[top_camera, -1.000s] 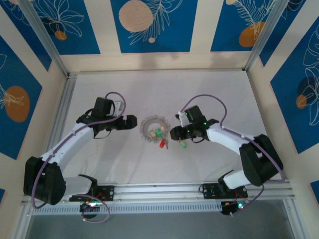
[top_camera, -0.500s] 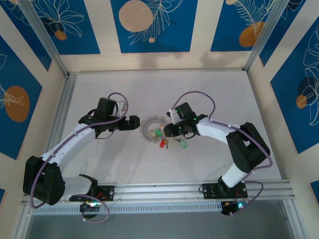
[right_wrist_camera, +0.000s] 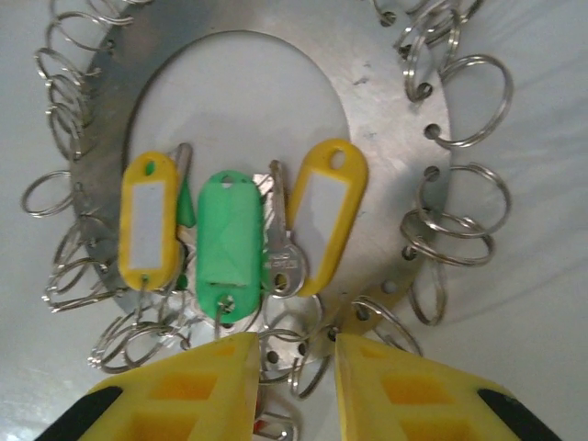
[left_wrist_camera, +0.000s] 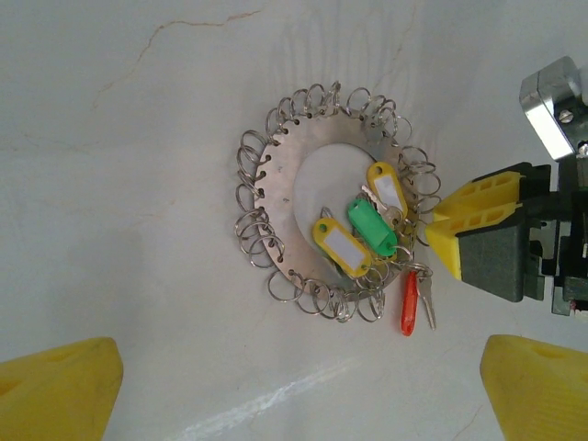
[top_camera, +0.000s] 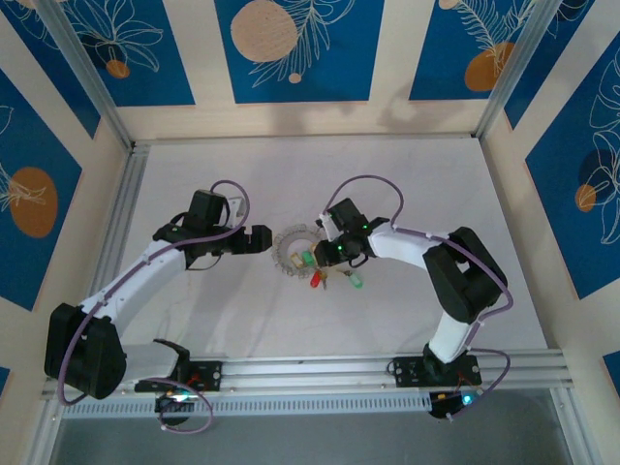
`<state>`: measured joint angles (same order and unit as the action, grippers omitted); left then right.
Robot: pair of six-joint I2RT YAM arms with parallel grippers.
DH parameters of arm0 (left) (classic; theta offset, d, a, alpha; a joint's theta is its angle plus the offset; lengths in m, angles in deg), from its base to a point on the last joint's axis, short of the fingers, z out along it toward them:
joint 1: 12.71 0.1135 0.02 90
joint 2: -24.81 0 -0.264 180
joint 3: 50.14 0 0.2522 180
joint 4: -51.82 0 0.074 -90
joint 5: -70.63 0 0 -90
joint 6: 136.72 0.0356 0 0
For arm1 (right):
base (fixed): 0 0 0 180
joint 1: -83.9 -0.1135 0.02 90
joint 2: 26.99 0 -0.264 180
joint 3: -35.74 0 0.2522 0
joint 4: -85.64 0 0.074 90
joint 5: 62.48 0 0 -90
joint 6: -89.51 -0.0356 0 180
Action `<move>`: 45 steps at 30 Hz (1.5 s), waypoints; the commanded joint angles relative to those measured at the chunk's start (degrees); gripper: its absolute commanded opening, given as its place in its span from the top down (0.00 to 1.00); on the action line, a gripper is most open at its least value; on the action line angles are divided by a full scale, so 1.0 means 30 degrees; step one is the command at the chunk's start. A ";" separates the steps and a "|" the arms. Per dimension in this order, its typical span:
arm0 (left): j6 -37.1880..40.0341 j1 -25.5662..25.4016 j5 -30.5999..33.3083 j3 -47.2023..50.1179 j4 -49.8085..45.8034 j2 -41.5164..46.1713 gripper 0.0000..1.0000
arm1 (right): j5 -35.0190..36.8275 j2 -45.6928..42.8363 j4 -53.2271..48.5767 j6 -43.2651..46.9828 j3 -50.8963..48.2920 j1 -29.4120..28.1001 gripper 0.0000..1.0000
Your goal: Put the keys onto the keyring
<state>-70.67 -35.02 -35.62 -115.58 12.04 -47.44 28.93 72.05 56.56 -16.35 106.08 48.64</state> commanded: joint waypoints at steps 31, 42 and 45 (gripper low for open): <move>0.0848 -0.0182 0.0296 -0.0904 -0.1209 0.0829 0.00 | -0.0620 -0.3000 0.1643 0.2770 -0.1559 -0.0461 1.00; 0.2747 -0.0192 -0.1486 -0.1771 -0.1252 0.2512 0.13 | -0.5340 -1.0159 0.3370 0.5515 -0.2997 -0.0205 1.00; 0.3117 -0.0323 -0.3456 -0.1823 -0.0384 0.3417 0.23 | -0.6900 -1.1674 0.3316 0.5605 -0.2608 -0.0112 1.00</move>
<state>-64.11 -35.10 -39.27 -119.15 8.98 -39.96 16.15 40.80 64.56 -1.86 97.47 47.94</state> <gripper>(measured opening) 0.790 0.063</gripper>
